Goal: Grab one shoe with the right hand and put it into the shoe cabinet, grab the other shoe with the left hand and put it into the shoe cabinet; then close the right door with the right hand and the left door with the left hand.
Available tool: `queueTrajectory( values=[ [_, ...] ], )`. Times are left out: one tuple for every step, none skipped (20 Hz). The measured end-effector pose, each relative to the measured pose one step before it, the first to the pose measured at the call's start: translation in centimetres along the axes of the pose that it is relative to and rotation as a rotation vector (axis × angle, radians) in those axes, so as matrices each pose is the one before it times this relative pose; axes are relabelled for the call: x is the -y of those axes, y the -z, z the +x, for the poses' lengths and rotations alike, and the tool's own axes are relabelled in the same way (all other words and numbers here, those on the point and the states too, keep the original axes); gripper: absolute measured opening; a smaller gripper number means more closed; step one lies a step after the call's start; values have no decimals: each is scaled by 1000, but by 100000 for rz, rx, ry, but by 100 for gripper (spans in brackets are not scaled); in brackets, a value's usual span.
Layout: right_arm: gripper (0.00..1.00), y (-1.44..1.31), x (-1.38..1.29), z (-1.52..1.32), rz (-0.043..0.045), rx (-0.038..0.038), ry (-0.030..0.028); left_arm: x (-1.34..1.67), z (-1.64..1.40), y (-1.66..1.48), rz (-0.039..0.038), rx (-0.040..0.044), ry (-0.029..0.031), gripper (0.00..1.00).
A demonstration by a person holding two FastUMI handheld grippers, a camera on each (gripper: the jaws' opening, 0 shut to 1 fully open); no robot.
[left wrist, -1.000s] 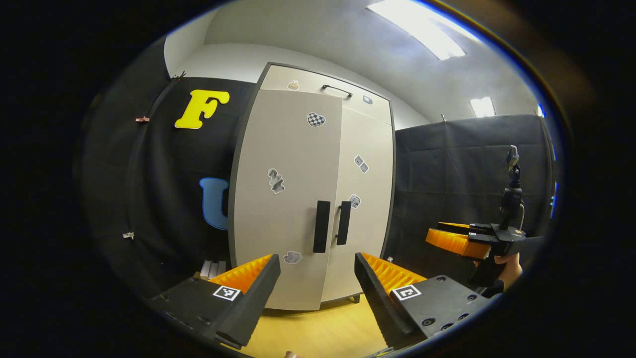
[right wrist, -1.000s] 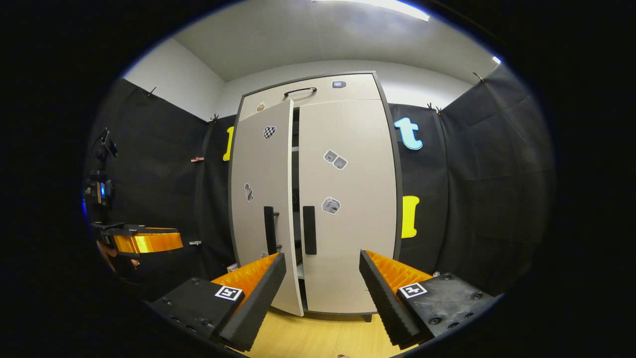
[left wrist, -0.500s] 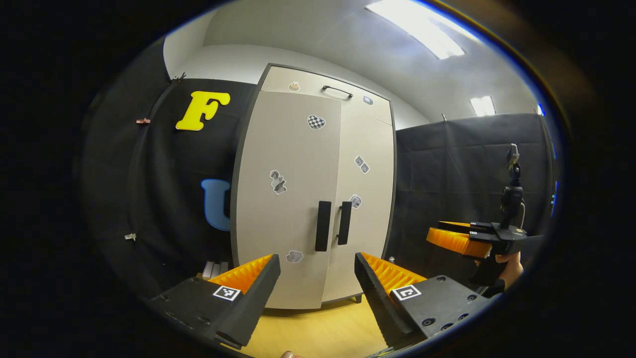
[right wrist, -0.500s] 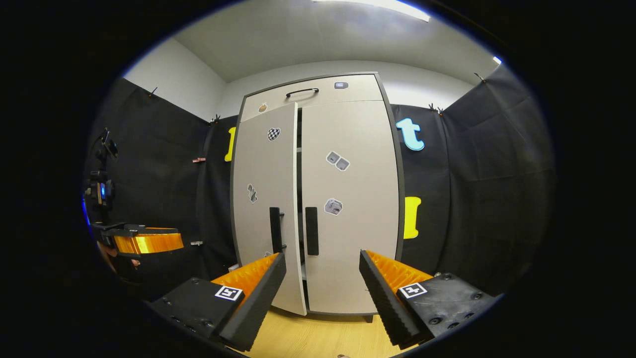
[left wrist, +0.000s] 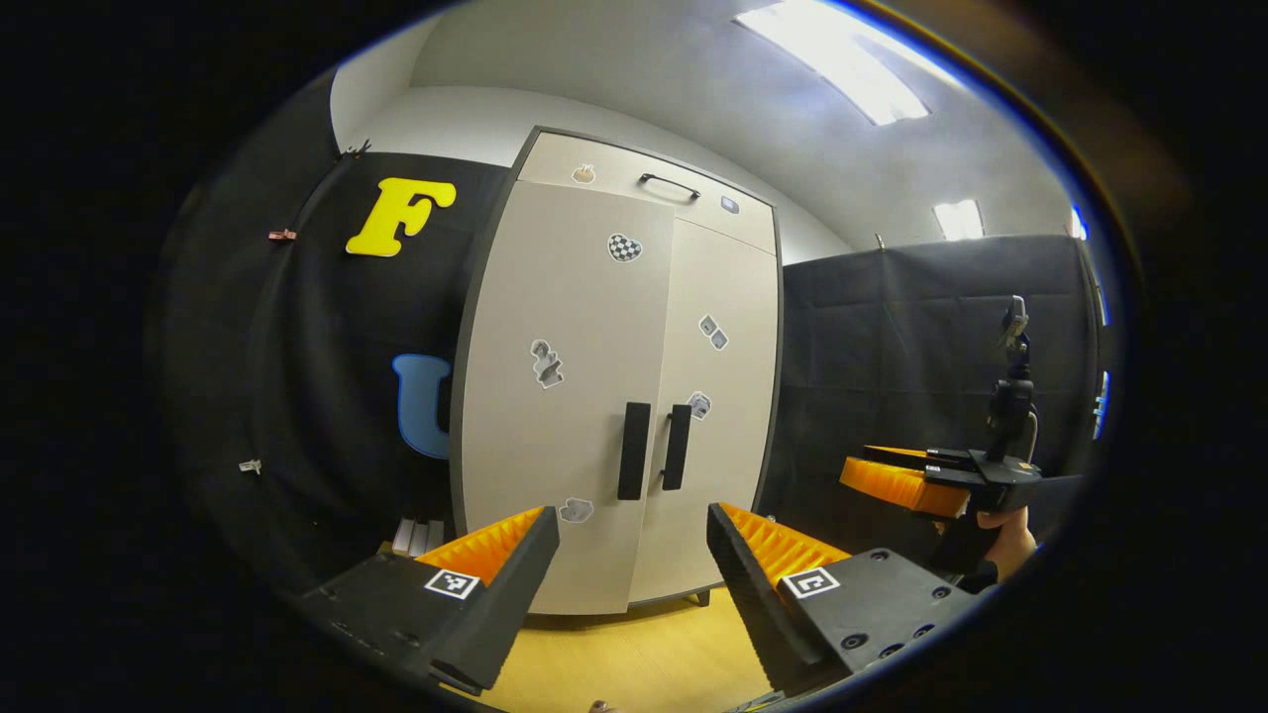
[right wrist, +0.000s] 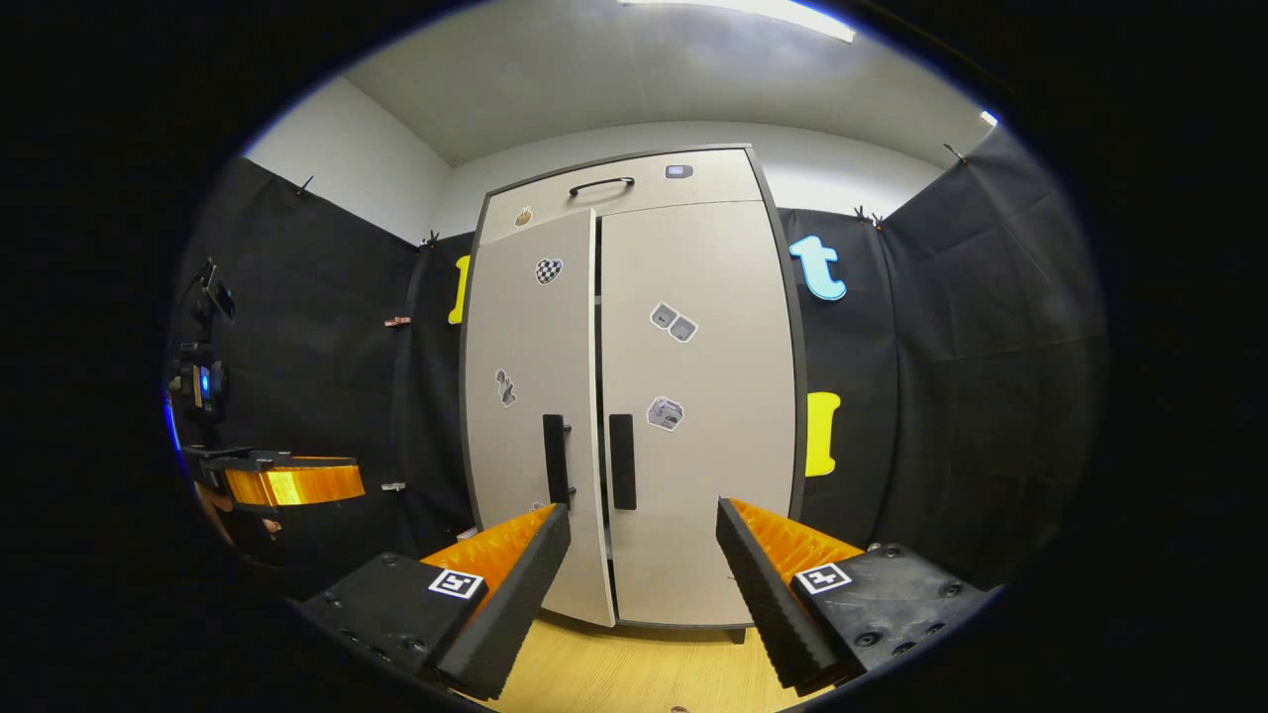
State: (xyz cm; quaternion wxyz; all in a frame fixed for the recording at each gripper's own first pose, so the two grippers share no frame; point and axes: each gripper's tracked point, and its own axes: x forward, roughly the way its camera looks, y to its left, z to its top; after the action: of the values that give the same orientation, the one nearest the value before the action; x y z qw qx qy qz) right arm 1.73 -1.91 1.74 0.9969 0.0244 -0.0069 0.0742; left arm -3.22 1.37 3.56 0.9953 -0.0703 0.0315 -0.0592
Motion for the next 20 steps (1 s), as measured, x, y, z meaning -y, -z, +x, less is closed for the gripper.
queueTrajectory(
  values=[
    [98,58,-16,1,12,-177,-65,-67,102,39,12,-252,-147,95],
    [98,115,14,41,18,-298,-40,-17,22,41,23,-211,-183,95],
    [98,-20,2,64,36,-123,-83,1,-67,96,73,-210,-61,95],
    [98,-28,-47,88,64,47,-38,14,39,-10,144,-95,17,95],
    [98,-20,-46,7,74,73,-57,-9,83,-19,257,20,69,95],
    [98,-35,-15,13,52,167,-58,-59,2,-44,269,32,-44,95],
    [98,-33,-12,134,3,61,40,22,28,88,262,-138,-15,95],
    [98,64,-40,30,-24,-56,-44,-53,47,19,262,-200,-9,95],
    [98,64,-13,89,-89,-112,-9,46,-20,148,326,-346,4,95],
    [98,60,-7,92,-21,-139,77,-133,128,71,285,-499,-152,95],
    [98,17,0,2,29,32,-11,-60,24,217,210,-459,-104,95],
    [98,30,4,80,7,-8,156,-23,41,101,78,-178,28,95],
    [98,-9,26,36,-38,45,45,-7,58,-1,-196,-85,85,95],
    [98,-32,21,85,6,62,118,-20,76,6,-357,80,153,95],
    [98,14,21,106,136,8,91,-25,66,-20,-312,120,148,95],
    [98,-31,-2,29,132,51,-12,-110,92,-98,-172,201,-101,95],
    [98,2,2,88,16,69,-142,-56,-40,-72,-39,116,-137,95],
    [98,-14,-25,70,-81,82,-71,-45,18,-48,128,92,-166,95],
    [98,21,55,-13,-50,23,55,53,45,20,191,151,-65,95],
    [98,-95,50,40,75,210,75,-1,63,-92,158,-35,89,95]
  ],
)
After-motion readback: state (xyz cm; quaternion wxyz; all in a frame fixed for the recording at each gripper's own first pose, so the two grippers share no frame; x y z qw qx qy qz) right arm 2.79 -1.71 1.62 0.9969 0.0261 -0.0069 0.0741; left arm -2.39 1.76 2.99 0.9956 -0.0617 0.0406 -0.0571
